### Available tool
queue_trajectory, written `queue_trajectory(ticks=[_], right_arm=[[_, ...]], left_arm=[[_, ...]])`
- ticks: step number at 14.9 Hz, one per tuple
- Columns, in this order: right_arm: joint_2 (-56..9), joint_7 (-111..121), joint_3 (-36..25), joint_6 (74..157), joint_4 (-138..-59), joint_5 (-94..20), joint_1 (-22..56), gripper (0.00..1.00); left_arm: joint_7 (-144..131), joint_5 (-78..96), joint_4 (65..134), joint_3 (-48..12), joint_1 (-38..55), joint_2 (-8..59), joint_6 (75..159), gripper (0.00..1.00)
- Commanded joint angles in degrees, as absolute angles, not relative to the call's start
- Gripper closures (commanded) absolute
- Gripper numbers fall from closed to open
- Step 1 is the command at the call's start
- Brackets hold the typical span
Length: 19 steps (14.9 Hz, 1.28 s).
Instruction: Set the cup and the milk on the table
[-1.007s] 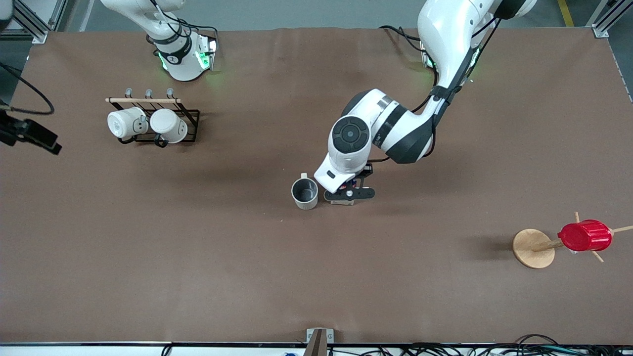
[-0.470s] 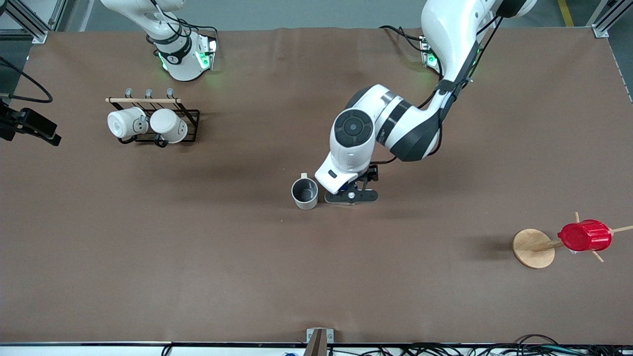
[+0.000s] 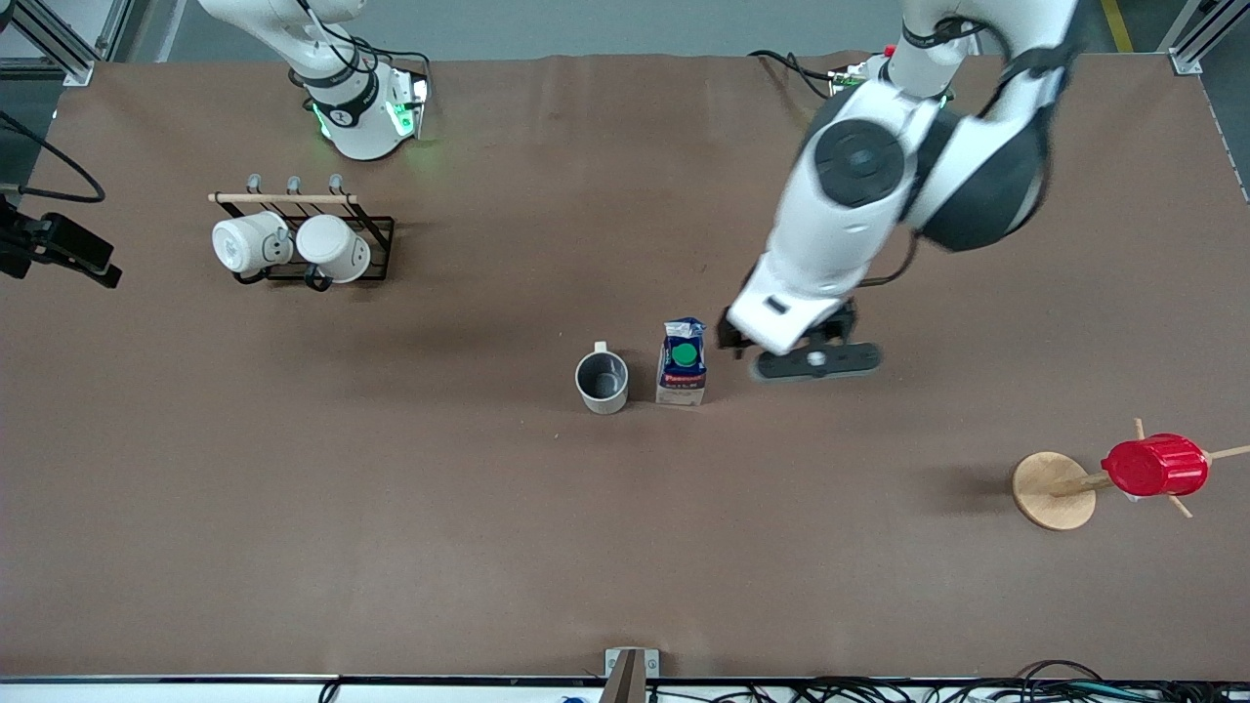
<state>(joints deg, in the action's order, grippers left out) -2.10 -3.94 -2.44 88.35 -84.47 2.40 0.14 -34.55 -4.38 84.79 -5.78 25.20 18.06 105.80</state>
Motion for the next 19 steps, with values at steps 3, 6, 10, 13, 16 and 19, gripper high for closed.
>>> queue_trajectory(ticks=[3,6,10,13,16,19], right_arm=[[-2.2,-3.4,-2.4,87.6,-83.8,1.6,0.2,0.0],[-2.2,-3.3,-2.4,87.5,-83.8,1.6,0.2,0.0],[-2.2,-3.3,-2.4,87.5,-83.8,1.6,0.2,0.0],[-2.2,-3.3,-2.4,87.5,-83.8,1.6,0.2,0.0],[-2.2,-3.3,-2.4,87.5,-83.8,1.6,0.1,0.0],[-2.2,-3.3,-2.4,87.2,-83.8,1.6,0.1,0.0]], left_arm=[[-25.5,-1.9,91.2,-6.4,17.5,7.0,101.8,0.0],[-22.1,-0.8,92.7,-6.3,13.9,3.0,99.3,0.0],[-15.4,1.0,92.8,-6.1,9.0,1.2,98.8,0.0],[-10.3,1.5,92.9,-5.9,5.8,0.0,96.6,0.0],[-8.3,3.8,93.6,-5.8,3.0,-1.6,94.9,0.0],[-6.7,3.9,96.4,-5.7,2.9,-3.9,95.2,0.0]])
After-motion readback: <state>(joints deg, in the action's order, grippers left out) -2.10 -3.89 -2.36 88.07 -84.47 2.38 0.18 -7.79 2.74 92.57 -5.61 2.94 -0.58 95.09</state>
